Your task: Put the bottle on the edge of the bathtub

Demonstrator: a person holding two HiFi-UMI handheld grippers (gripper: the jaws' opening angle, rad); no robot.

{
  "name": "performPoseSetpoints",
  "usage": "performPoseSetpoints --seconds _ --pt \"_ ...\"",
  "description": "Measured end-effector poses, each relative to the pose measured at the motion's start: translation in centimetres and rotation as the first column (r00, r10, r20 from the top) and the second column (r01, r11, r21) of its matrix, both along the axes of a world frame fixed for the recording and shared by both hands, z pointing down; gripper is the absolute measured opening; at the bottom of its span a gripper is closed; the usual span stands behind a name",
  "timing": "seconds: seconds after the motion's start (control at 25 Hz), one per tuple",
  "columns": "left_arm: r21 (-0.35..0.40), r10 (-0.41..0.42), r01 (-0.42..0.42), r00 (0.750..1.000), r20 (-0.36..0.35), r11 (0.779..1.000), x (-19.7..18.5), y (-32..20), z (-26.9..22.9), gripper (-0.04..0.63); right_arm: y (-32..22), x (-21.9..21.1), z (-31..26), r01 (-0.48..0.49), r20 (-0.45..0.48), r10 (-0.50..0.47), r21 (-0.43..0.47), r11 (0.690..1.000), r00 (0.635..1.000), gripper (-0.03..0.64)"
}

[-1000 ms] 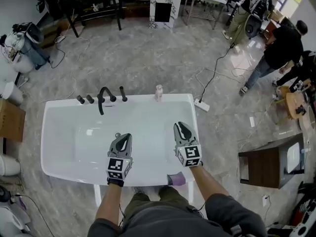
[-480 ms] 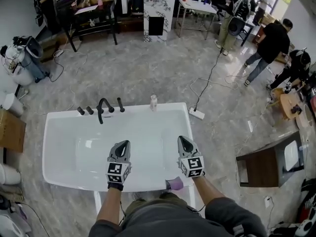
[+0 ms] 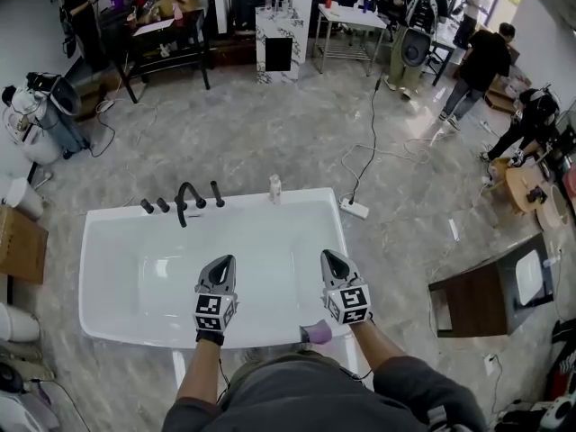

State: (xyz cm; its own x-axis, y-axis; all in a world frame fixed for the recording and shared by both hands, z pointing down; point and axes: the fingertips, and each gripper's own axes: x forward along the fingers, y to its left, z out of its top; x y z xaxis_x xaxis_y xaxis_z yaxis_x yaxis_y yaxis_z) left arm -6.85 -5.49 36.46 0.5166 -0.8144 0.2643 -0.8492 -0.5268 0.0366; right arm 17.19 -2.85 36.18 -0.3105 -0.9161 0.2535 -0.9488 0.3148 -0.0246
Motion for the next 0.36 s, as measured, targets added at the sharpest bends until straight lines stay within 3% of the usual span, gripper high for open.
performPoseSetpoints --seconds 0.36 --pt "0.019 -0.002 0.002 1.000 -0.009 1.000 0.1 1.3 -0.4 -0.002 1.5 -0.6 -0.1 0.021 -0.002 -0.020 0.005 1.000 1.000 0.000"
